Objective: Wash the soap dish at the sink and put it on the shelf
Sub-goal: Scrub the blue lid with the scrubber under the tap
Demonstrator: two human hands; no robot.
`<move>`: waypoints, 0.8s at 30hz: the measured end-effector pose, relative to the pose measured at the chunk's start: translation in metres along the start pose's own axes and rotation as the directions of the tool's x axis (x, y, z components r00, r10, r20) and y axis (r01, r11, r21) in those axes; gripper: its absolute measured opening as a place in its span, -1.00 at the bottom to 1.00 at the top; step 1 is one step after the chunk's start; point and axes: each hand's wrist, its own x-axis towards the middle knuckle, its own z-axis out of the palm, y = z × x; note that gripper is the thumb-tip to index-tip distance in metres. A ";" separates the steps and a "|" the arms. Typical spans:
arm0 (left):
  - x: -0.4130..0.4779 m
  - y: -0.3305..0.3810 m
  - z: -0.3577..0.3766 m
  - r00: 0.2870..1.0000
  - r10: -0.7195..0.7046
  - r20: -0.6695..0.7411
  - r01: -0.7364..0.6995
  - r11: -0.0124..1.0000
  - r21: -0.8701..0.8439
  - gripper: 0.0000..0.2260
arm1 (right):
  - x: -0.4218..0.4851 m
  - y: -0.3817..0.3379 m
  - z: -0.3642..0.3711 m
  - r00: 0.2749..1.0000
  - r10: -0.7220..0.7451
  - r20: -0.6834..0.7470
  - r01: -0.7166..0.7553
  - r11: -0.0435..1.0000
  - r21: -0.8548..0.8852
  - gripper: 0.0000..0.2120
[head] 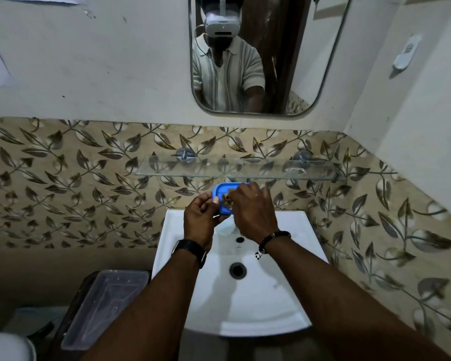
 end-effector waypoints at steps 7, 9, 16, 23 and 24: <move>-0.004 -0.002 -0.006 0.999 0.011 -0.038 -0.011 1.000 -0.011 -0.91 | -0.005 0.010 0.006 0.991 0.133 0.003 -0.132 0.988 -0.083 -0.82; -0.002 -0.003 -0.008 0.998 0.004 -0.059 -0.006 1.000 -0.026 -0.91 | -0.007 -0.002 0.010 0.993 0.074 0.093 -0.087 0.985 0.147 -0.86; 0.000 0.002 -0.006 0.997 -0.037 -0.063 0.034 0.999 -0.040 -0.91 | -0.021 0.016 0.007 0.989 -0.147 0.026 0.143 0.980 0.136 -0.82; 0.005 0.015 -0.007 0.983 -0.181 0.012 0.182 0.977 -0.112 -0.70 | -0.016 0.025 -0.006 0.969 -0.239 -0.057 0.245 0.943 0.225 -0.68; 0.004 0.017 -0.007 0.979 -0.192 0.060 0.197 0.976 -0.089 -0.77 | -0.017 0.026 -0.007 0.976 -0.205 -0.070 0.217 0.928 0.304 -0.67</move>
